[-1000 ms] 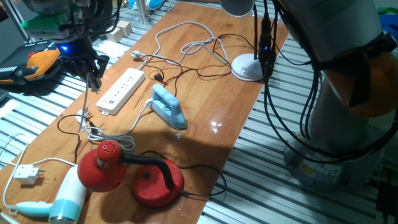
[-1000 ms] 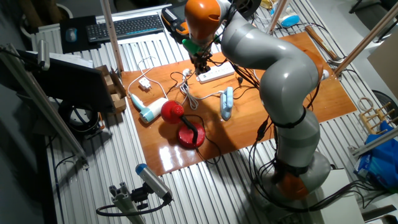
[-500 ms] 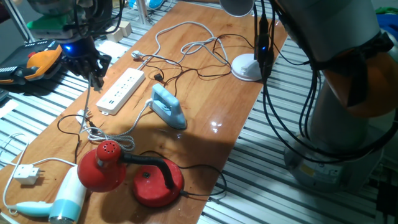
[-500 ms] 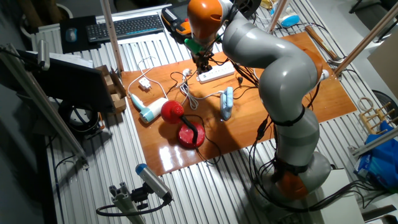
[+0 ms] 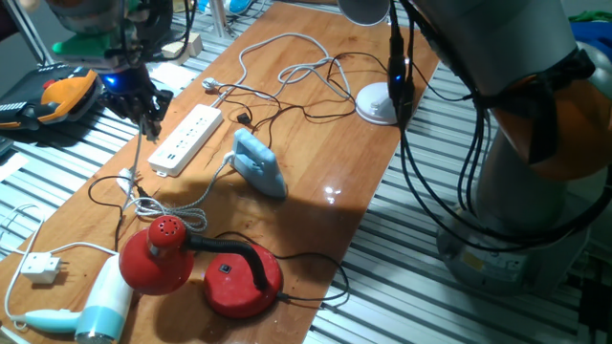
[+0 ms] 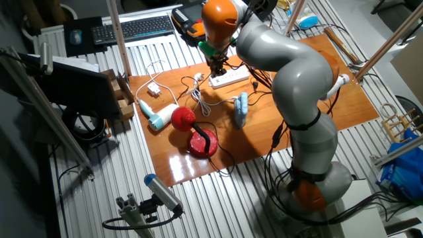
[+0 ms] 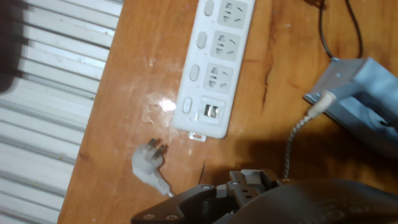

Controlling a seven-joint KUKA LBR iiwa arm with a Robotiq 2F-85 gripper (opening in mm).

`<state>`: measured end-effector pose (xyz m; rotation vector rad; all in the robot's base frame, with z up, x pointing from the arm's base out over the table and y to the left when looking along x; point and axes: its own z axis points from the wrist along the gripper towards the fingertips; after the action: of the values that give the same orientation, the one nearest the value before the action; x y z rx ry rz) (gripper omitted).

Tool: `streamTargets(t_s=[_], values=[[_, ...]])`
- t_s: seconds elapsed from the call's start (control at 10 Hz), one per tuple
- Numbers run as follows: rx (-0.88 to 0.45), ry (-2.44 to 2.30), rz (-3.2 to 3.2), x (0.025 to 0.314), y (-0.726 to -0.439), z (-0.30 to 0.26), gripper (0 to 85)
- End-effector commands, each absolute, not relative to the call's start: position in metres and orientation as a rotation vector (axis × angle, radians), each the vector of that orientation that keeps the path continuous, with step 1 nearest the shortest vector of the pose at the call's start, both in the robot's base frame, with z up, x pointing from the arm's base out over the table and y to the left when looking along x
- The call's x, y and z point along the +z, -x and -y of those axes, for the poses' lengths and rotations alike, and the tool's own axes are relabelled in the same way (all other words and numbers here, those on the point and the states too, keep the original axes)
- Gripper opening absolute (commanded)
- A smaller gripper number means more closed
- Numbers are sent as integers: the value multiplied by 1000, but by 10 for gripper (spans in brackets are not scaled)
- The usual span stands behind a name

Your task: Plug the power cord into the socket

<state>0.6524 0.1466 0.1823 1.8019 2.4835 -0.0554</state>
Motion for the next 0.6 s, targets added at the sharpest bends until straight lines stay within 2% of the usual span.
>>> streamTargets(t_s=[0.0,0.5], values=[[-54,-1810,-2476,178,-655,-144,0],[-61,-1836,-2453,147,-667,-132,0]])
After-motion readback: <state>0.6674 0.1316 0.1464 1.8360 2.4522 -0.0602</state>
